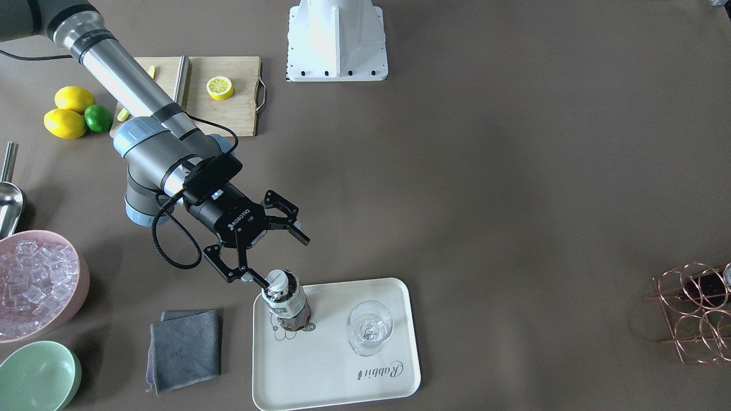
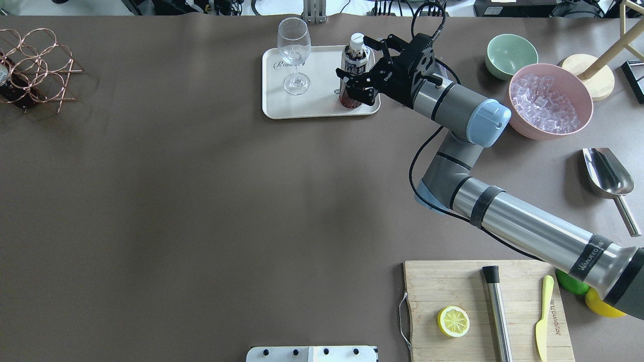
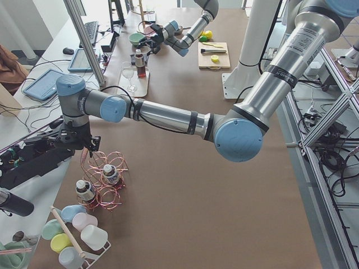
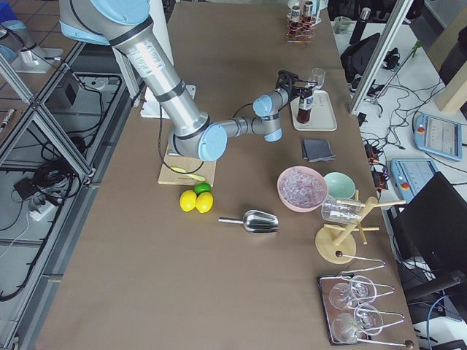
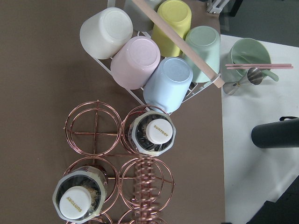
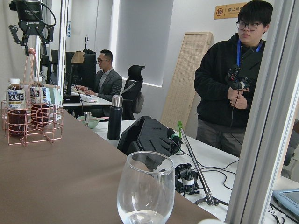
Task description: Take tea from basket to plate
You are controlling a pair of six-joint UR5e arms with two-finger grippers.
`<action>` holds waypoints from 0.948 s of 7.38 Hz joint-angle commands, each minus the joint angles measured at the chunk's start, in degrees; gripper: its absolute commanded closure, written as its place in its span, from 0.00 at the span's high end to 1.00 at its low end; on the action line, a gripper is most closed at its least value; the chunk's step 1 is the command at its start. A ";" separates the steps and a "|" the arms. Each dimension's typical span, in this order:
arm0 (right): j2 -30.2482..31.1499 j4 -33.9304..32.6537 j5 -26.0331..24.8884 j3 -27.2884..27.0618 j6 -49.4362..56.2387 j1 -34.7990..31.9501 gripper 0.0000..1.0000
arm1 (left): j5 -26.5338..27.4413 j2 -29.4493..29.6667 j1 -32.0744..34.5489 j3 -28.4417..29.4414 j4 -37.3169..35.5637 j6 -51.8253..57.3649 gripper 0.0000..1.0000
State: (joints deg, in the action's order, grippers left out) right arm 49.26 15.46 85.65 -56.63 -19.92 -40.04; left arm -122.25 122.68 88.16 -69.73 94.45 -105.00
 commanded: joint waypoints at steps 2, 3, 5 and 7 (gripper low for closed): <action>5.05 -0.34 0.66 -5.69 -0.12 1.46 1.00 | -5.94 -3.04 2.27 -6.44 -0.67 0.85 0.98; 5.05 -0.34 0.66 -5.69 -0.12 1.46 1.00 | -7.98 -9.15 2.54 -13.87 -0.76 6.86 0.98; 5.05 -0.43 0.92 -6.12 -0.12 1.46 1.00 | -8.27 -21.03 2.55 -26.89 -1.98 20.03 0.98; 5.14 -5.93 5.46 -9.88 -0.12 -0.90 1.00 | -8.27 -27.48 2.46 -34.57 -3.13 33.15 0.98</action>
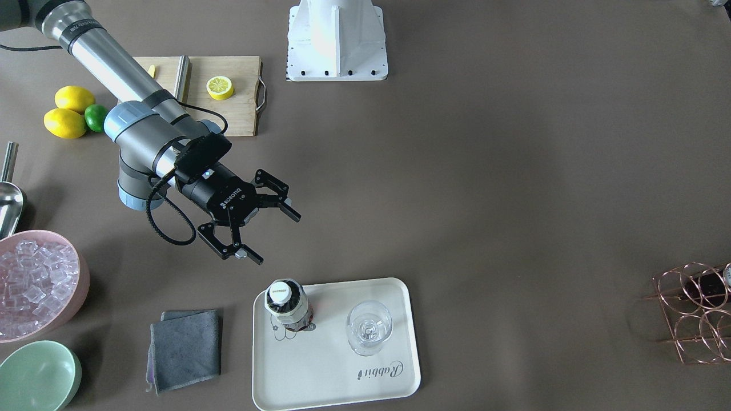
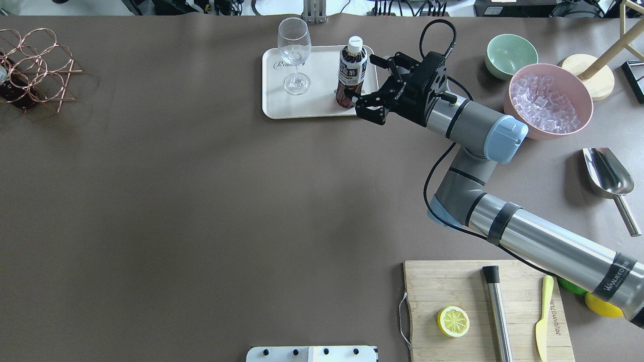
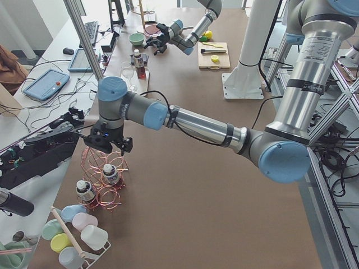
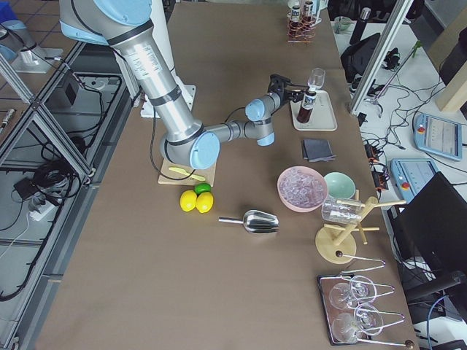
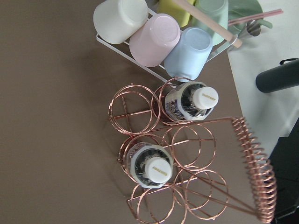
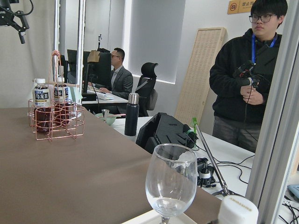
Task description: Take tea from basket to plate
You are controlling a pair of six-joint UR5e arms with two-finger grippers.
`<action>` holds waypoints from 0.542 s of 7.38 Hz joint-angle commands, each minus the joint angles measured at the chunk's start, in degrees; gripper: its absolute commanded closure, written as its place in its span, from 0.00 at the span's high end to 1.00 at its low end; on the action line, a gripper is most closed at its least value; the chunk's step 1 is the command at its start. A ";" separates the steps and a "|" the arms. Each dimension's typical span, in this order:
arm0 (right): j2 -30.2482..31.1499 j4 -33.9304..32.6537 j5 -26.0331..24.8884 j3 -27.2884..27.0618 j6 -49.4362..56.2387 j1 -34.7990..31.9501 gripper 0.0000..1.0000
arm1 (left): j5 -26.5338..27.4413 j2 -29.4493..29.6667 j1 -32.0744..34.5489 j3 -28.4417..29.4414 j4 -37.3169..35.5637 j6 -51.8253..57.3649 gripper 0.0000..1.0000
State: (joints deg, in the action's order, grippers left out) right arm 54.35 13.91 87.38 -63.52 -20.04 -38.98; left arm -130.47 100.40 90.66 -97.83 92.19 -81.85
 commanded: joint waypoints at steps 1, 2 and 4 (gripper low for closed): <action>0.23 -8.16 7.76 -5.62 -1.05 -4.24 1.00 | -0.13 -5.47 -0.05 -6.93 -0.87 16.05 0.98; 0.92 -13.07 14.85 -8.78 -4.10 -7.91 1.00 | -0.22 -7.82 -0.05 -8.67 -1.48 24.64 0.98; 1.10 -18.82 32.16 -9.78 -6.42 -15.57 1.00 | -2.94 -7.94 -0.22 -8.69 -10.05 42.36 0.98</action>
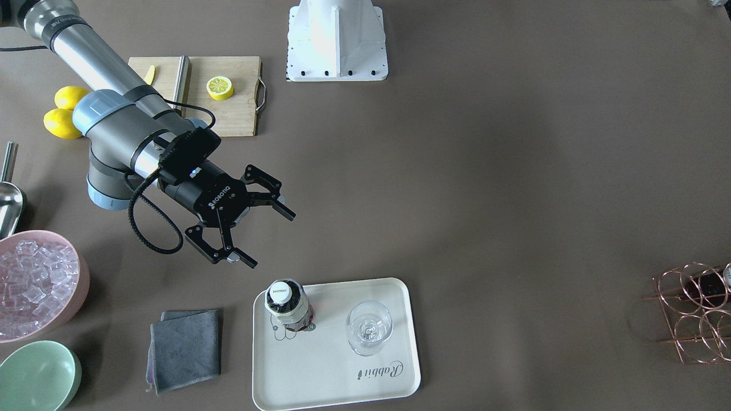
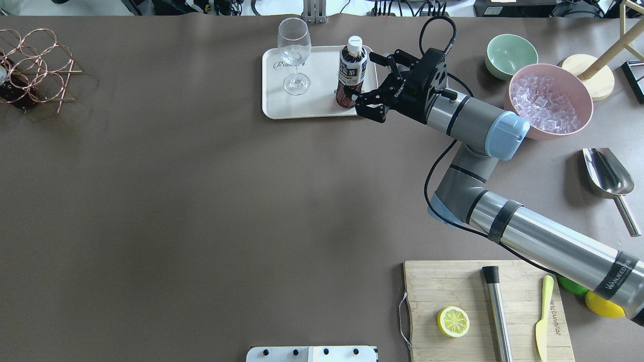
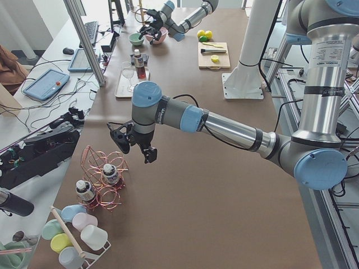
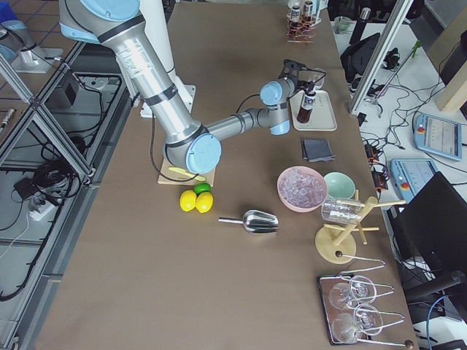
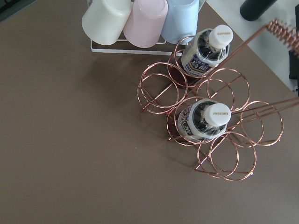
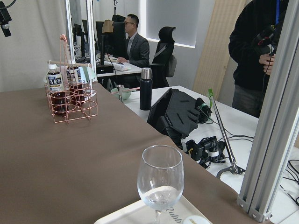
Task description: Take tea from basket to plate
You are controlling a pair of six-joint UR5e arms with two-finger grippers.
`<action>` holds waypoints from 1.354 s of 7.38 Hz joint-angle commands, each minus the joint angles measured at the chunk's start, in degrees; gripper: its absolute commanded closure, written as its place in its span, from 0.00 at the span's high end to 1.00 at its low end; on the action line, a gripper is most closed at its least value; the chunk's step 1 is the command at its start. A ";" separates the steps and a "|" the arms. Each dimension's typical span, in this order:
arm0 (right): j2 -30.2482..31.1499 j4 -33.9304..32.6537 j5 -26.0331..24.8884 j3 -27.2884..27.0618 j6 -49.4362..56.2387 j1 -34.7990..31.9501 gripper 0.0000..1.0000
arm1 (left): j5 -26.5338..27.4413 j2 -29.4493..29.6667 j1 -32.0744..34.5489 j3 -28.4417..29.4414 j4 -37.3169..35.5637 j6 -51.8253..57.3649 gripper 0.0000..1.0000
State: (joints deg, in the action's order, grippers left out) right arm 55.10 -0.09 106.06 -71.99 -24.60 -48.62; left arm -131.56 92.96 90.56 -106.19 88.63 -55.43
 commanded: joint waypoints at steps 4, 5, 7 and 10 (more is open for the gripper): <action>10.43 -22.20 41.56 -6.47 -1.76 -17.12 1.00 | -1.86 0.73 -0.03 -0.25 -17.17 40.53 0.98; 16.82 -25.98 44.55 -9.46 -1.85 -17.39 1.00 | -1.86 0.21 -0.30 0.02 -17.17 43.88 0.98; 29.20 -32.32 47.12 -18.83 -6.38 -18.27 1.00 | -1.95 -0.41 -0.39 3.87 -16.82 48.47 0.98; 50.04 -40.77 46.96 -32.40 -11.17 -18.87 1.00 | -2.03 -5.84 -0.30 7.65 -10.01 50.15 0.98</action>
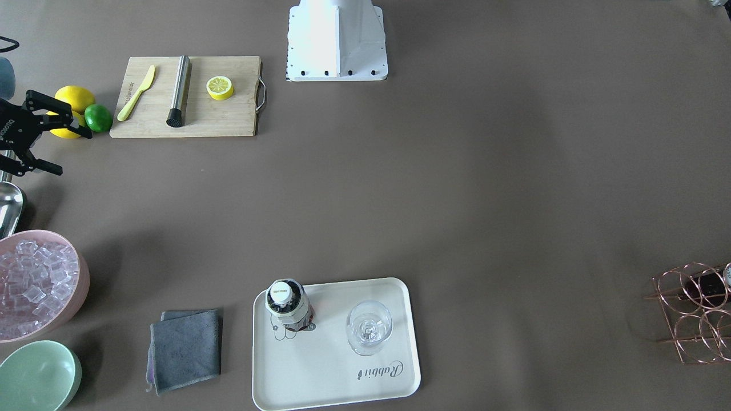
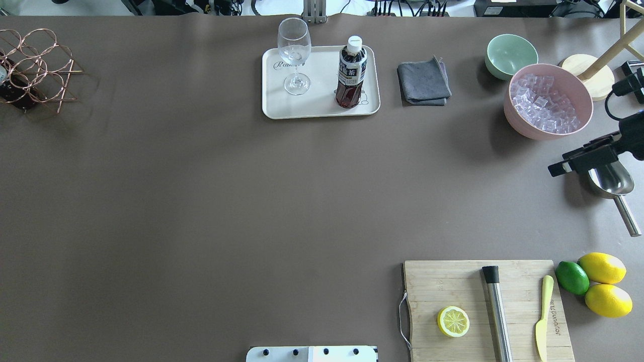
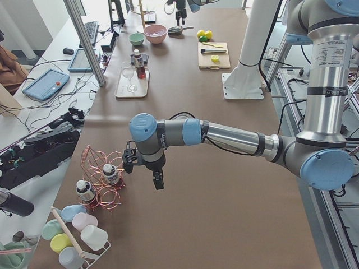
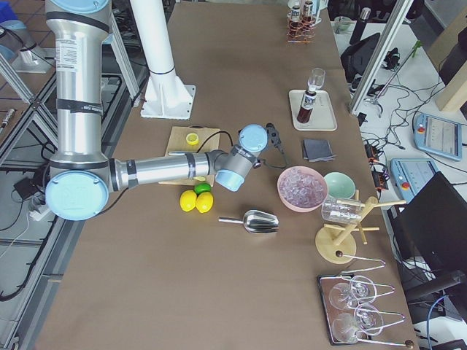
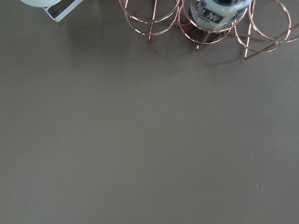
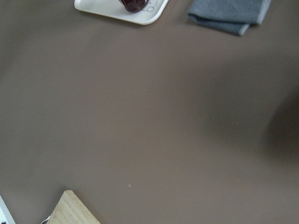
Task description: Take tea from basket to plate
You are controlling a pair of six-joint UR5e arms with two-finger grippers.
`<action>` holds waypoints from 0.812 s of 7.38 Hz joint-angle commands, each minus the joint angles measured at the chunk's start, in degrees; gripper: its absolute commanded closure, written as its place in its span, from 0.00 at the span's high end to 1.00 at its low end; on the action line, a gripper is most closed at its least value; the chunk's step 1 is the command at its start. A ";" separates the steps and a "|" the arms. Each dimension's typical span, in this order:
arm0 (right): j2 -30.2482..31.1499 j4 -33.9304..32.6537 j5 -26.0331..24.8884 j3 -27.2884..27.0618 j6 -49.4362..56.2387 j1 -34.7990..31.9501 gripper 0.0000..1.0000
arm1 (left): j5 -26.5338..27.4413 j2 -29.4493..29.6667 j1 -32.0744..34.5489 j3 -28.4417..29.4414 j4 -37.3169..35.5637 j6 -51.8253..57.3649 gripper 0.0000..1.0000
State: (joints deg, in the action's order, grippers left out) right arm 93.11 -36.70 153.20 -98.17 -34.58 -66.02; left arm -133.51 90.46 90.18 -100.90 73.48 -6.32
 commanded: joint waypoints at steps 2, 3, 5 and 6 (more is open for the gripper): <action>23.29 -3.21 -1.40 -7.64 -0.14 -2.71 1.00 | -0.09 -6.34 0.34 4.12 9.30 0.70 0.98; 26.48 -3.38 -8.38 -7.21 1.25 -2.88 1.00 | 0.00 -6.61 0.34 5.44 9.13 0.26 0.98; 29.14 -9.57 -13.71 -4.59 15.23 -6.90 1.00 | -0.17 -6.61 0.34 5.37 9.48 -3.16 0.98; 28.62 -18.23 -17.46 -4.57 19.68 -12.76 1.00 | -0.09 -6.52 0.52 4.50 9.57 -3.09 0.98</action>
State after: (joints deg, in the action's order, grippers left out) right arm 121.09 -43.76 141.14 -103.94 -24.89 -71.66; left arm -133.59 83.89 90.53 -95.70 82.74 -8.21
